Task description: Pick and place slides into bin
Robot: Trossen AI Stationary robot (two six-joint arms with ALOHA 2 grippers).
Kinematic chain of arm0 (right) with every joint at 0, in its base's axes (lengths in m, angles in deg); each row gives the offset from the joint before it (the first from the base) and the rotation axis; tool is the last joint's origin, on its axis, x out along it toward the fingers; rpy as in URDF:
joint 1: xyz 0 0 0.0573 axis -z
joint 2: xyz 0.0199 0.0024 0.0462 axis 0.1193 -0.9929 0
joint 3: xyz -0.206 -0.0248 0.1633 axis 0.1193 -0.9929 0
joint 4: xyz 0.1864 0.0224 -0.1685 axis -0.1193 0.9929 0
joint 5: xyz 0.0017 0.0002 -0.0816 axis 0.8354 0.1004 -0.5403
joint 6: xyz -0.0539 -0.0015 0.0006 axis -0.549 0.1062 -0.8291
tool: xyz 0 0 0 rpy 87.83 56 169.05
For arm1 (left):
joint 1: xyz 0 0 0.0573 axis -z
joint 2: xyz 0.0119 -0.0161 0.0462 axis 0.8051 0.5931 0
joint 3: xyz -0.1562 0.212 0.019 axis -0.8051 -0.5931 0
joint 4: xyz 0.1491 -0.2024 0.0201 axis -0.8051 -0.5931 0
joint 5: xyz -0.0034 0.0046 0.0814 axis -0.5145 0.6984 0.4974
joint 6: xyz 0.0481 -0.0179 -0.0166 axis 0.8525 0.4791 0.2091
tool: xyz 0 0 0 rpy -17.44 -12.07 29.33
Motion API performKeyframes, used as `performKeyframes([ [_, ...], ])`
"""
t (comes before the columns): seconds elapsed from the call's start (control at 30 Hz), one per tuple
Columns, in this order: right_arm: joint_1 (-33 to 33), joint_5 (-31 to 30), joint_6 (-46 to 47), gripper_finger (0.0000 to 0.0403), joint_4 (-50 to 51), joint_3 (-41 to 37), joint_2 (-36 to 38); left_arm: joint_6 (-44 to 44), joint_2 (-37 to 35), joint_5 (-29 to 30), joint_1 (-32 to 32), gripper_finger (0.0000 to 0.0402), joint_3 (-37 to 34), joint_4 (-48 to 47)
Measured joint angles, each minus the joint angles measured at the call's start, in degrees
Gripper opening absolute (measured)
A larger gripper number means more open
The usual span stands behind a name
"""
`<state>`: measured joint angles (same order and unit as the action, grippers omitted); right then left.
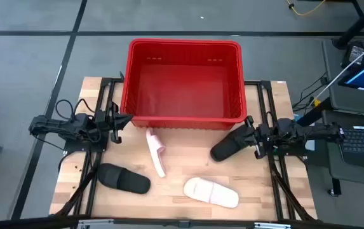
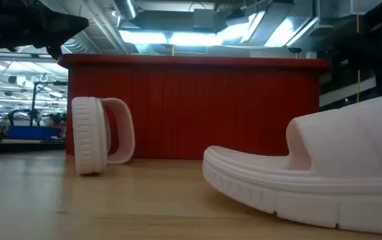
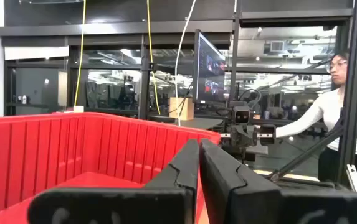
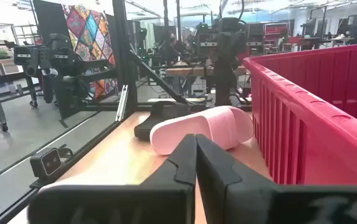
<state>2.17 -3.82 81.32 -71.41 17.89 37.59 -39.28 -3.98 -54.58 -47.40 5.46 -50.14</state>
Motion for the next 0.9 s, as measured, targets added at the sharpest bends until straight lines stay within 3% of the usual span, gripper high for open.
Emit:
performKeyframes([
  [0.9,0.0,0.0,0.0,0.0013,0.0,-0.01,-0.01,0.0,0.0,0.0,0.0,0.001,0.0,0.0],
])
